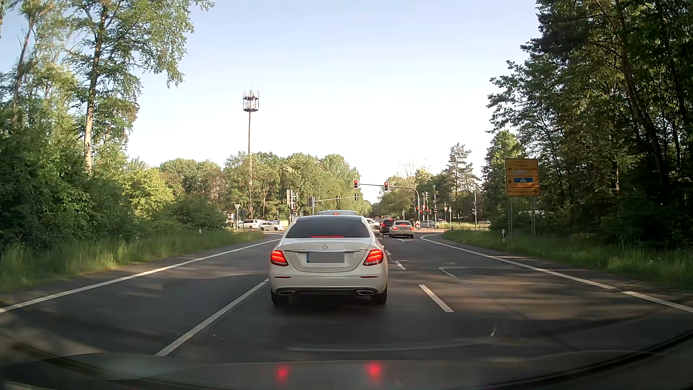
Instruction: Follow the waypoints while adhering to traffic rules and regulations
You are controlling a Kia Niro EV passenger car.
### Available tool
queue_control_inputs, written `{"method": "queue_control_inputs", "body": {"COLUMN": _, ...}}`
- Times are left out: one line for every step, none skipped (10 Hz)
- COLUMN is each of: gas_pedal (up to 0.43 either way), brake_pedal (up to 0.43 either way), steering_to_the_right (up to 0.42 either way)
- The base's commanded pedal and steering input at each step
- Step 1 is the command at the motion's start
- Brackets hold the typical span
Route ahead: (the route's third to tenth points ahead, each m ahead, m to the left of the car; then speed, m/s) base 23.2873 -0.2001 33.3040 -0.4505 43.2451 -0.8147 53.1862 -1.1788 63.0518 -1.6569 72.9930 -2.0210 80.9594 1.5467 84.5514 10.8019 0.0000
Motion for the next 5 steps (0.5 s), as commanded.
{"method": "queue_control_inputs", "body": {"gas_pedal": 0.000, "brake_pedal": 0.000, "steering_to_the_right": -0.005}}
{"method": "queue_control_inputs", "body": {"gas_pedal": 0.000, "brake_pedal": 0.000, "steering_to_the_right": -0.004}}
{"method": "queue_control_inputs", "body": {"gas_pedal": 0.000, "brake_pedal": 0.000, "steering_to_the_right": -0.004}}
{"method": "queue_control_inputs", "body": {"gas_pedal": 0.000, "brake_pedal": 0.000, "steering_to_the_right": -0.005}}
{"method": "queue_control_inputs", "body": {"gas_pedal": 0.000, "brake_pedal": 0.000, "steering_to_the_right": -0.004}}
